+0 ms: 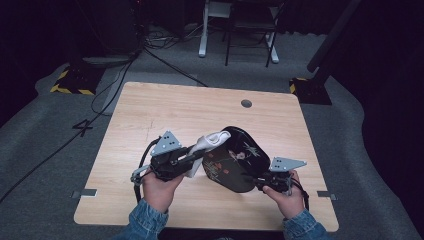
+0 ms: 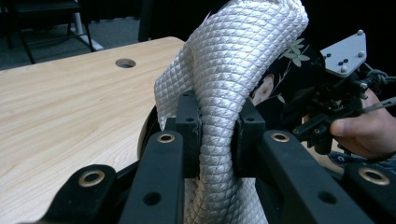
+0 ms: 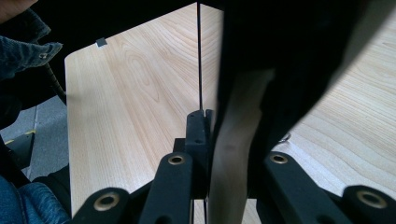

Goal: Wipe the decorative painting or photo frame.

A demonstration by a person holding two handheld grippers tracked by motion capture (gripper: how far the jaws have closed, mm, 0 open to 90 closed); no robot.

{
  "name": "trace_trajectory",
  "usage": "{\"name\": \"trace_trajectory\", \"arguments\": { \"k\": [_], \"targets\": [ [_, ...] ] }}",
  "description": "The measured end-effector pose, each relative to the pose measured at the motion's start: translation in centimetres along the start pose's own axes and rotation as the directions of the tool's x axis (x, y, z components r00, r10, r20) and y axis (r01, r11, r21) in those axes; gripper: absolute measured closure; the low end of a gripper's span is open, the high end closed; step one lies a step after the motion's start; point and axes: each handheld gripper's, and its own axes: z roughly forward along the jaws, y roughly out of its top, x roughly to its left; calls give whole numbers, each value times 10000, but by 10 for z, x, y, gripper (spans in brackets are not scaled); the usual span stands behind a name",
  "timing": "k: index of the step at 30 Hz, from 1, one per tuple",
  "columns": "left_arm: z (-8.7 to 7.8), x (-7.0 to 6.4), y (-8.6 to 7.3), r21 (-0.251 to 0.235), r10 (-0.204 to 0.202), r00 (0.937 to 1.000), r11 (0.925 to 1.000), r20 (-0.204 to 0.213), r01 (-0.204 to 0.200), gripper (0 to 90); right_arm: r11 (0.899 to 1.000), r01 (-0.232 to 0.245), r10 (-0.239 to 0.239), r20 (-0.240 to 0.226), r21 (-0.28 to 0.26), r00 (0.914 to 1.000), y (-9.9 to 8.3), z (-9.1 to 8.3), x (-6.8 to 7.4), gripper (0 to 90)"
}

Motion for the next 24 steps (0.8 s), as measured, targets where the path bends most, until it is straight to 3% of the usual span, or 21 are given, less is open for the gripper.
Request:
{"name": "trace_trajectory", "arguments": {
  "k": [5,13,16,24],
  "targets": [
    [6,1,3,-55,25,10000,10000,83,-25,769,10000,-13,13,28,-17,10000,0,0,0,801],
    [20,-3,10,74,410,9989,9991,-230,-408,769,10000,-12,12,87,-12,10000,0,0,2,802],
    [27,-3,11,148,192,9998,9997,-10,-191,769,10000,-49,49,52,-24,10000,-1,0,1,801],
    [38,-3,11,410,322,9986,9987,-417,-305,768,10000,59,-59,49,3,10000,0,0,2,802]
  ]
}}
